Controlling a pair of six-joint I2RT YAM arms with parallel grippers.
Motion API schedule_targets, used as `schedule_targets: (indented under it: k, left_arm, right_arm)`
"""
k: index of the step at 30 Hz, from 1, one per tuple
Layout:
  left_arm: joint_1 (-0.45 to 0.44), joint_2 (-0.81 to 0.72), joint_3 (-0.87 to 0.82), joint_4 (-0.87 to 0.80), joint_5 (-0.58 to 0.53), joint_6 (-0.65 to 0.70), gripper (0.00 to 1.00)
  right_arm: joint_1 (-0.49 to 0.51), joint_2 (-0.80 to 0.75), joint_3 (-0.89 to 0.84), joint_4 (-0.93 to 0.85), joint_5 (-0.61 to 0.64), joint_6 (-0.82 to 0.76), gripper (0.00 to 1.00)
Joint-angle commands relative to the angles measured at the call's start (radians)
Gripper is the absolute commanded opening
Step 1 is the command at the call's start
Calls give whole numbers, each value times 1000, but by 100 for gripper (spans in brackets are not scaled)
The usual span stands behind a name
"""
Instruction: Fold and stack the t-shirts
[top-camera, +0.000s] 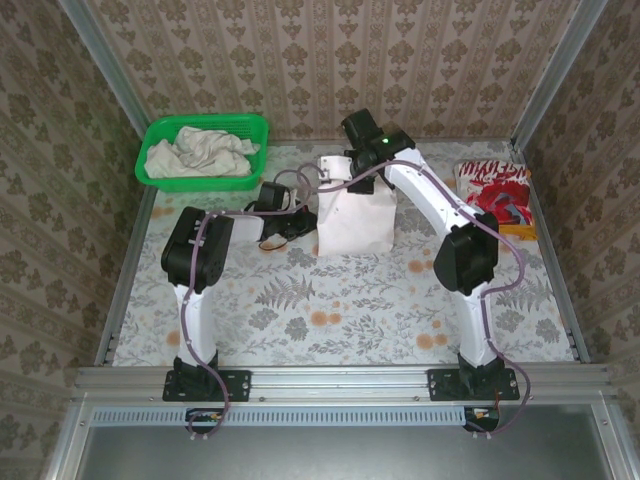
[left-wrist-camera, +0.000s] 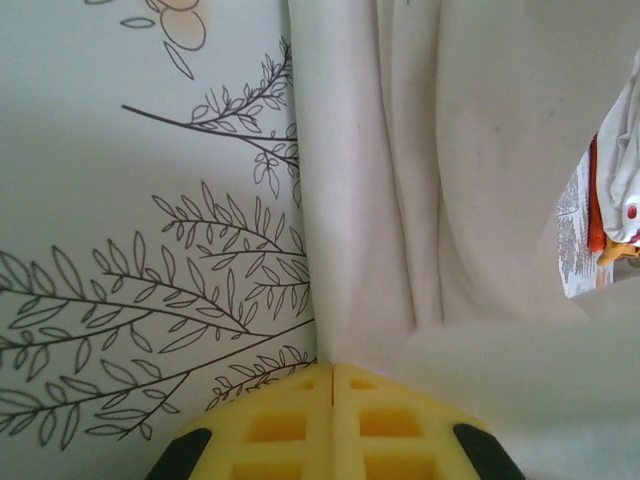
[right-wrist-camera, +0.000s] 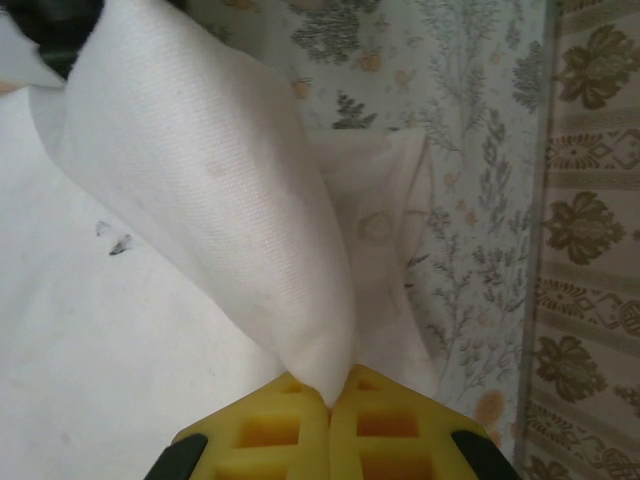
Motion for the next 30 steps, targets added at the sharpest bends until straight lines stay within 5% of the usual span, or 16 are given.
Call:
schedule_targets:
  k: [1, 9, 18, 30]
  left_arm:
    - [13, 104, -59, -203, -54, -12, 0]
    - [17, 116, -50, -218, -40, -2, 0]
    - [21, 92, -51, -220, -43, 32, 0]
    - [26, 36, -84, -205, -60, 15, 0]
  right_arm:
    - [-15, 79, 137, -38, -13, -38, 0]
    - [-21, 239, 297, 2, 19, -51, 0]
    - [-29, 309, 153, 358, 119, 37, 0]
    - [-29, 369, 193, 283, 191, 157, 0]
